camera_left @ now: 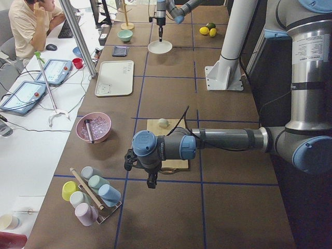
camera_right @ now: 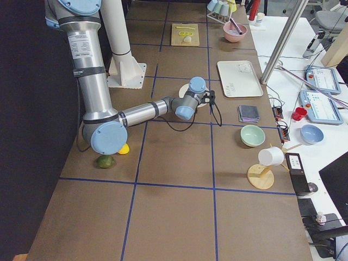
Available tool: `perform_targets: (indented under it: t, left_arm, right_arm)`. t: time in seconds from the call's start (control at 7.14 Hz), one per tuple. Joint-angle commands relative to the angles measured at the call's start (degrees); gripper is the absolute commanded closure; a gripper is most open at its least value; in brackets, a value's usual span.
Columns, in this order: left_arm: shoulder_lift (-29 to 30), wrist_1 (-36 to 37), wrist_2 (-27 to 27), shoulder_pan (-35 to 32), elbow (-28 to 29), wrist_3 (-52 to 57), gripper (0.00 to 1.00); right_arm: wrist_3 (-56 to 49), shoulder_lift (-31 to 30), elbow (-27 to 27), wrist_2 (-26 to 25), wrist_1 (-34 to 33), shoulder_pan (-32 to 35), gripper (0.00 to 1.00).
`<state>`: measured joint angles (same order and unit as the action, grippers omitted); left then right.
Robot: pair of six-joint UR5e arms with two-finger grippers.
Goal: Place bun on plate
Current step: 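Slide the white plate with the right gripper toward the table center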
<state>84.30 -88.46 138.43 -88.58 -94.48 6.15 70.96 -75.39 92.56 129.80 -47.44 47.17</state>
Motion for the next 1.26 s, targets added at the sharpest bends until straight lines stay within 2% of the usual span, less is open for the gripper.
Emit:
perform_targets:
  t: [0.0,0.14,0.28,0.56,0.7,0.84,0.98,1.12]
  left_arm:
    - [-0.01,0.04,0.09,-0.02,-0.09,0.0,0.0]
    - [-0.01,-0.05,0.09,0.07,-0.09,0.0,0.0]
    - [0.16,-0.22,0.17,0.07,-0.17,0.0,0.0]
    - [-0.01,-0.14,0.35,0.07,-0.26,0.0,0.0]
    - [-0.01,-0.14,0.26,0.07,-0.52,0.0,0.0]
    - [0.16,-0.14,0.35,0.07,-0.53,0.0,0.0]
    - [-0.01,-0.14,0.35,-0.02,-0.61,0.09,0.0]
    - [-0.01,-0.14,0.35,-0.02,-0.88,0.09,0.0]
  right_arm:
    - [8.05,11.54,0.08,-11.87,-9.36,-10.04,1.0]
    - [10.84,14.11,-0.09,-16.29,-12.3,-14.43,1.0]
    - [11.65,14.48,-0.18,-20.33,-12.5,-17.87,1.0]
    - [12.28,14.57,-0.27,-23.71,-12.5,-20.89,0.97]
    - [12.28,14.57,-0.36,-23.97,-12.59,-21.41,0.74]
    - [12.36,14.49,-0.19,-23.98,-12.85,-21.42,0.19]
    - [12.36,14.57,2.6,-24.06,-16.86,-20.98,0.01]
    - [11.49,14.75,8.28,-21.98,-26.64,-17.24,0.0]
